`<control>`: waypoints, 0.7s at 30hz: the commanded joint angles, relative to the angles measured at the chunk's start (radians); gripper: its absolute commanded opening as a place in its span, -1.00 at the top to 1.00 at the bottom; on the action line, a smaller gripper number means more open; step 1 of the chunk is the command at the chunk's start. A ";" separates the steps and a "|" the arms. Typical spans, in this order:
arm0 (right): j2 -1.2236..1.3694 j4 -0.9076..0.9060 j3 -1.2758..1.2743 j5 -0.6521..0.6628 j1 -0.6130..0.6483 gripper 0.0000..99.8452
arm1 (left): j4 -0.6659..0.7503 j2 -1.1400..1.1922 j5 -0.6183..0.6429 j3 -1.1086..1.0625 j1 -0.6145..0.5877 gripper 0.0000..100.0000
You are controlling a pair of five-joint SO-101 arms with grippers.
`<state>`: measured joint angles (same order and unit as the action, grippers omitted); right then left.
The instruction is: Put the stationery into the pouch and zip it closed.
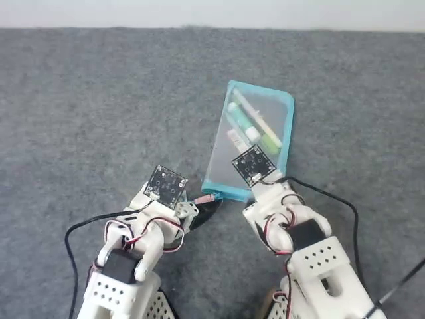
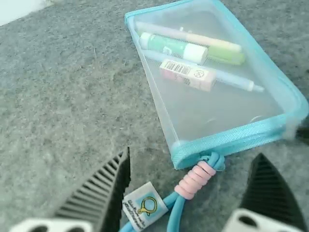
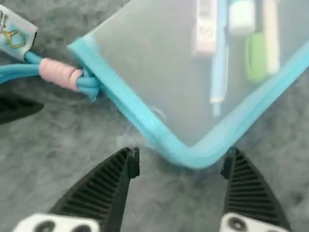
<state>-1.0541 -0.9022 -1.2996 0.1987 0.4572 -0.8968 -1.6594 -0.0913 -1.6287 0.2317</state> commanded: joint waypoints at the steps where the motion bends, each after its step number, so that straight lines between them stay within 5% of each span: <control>1: -0.030 -0.170 0.149 -0.074 0.010 0.21 | 0.043 0.008 -0.011 0.064 0.008 0.27; 7: -0.030 -0.243 0.199 0.025 0.012 0.18 | 0.041 0.008 -0.011 0.064 0.008 0.27; 13: -0.030 -0.257 0.201 0.037 -0.005 0.50 | 0.043 0.008 -0.015 0.070 -0.031 0.29; 21: -0.179 -0.255 0.172 0.035 -0.173 0.98 | 0.048 0.006 -0.011 0.085 -0.117 0.86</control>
<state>-1.1155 -1.1492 -1.1584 0.2217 0.3452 -0.8968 -1.6594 -0.0913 -1.6118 0.1366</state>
